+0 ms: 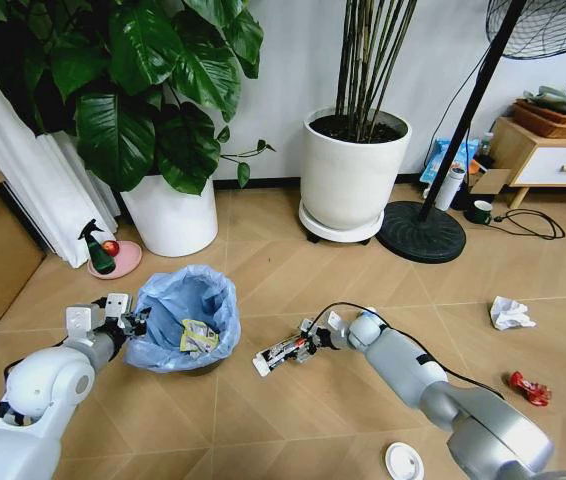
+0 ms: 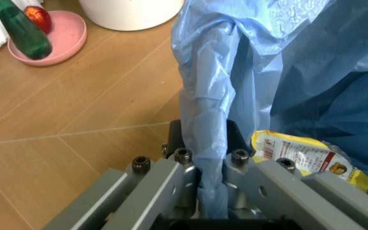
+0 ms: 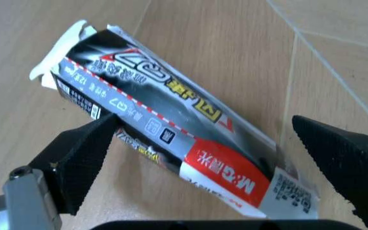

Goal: Pick up the trash bin and place the garbage on the floor into it.

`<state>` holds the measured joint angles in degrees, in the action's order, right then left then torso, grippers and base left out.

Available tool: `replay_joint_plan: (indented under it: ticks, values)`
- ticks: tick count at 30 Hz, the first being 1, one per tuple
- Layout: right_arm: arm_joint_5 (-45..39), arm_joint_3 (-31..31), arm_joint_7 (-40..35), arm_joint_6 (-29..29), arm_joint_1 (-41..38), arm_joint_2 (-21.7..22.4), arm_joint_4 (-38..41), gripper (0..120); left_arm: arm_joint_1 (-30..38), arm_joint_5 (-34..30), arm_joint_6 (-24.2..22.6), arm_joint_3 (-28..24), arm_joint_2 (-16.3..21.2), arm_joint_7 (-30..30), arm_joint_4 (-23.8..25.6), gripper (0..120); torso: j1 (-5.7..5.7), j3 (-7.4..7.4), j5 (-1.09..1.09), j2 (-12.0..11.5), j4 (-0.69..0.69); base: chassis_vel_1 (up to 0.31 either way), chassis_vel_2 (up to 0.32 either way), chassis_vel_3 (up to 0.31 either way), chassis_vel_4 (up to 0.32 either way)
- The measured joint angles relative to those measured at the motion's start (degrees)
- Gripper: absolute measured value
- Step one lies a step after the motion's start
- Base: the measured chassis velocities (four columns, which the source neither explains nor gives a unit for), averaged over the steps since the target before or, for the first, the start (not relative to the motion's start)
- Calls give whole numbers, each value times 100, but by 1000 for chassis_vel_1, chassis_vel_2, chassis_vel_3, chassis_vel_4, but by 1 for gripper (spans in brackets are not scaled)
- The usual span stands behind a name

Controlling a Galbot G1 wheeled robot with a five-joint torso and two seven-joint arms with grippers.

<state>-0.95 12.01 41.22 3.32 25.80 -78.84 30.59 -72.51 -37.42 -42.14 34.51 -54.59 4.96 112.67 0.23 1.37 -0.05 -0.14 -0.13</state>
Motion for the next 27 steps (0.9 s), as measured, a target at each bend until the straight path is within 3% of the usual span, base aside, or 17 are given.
replay_joint_plan:
  ticks: [15,26,27]
  values:
    - [311,-217,-105,24,-54,-291,-390,100,55,-12,0,-22,50,-39,-47,0,0,0,0,0,1,0,0,0,0]
    - [390,-305,-118,-9,16,-334,-438,59,99,-44,0,-76,44,-35,-71,0,0,0,0,0,1,0,0,0,0]
    - [408,-323,-118,-9,48,-334,-425,48,99,-47,0,-75,48,-35,-76,0,0,0,0,0,0,0,0,0,0]
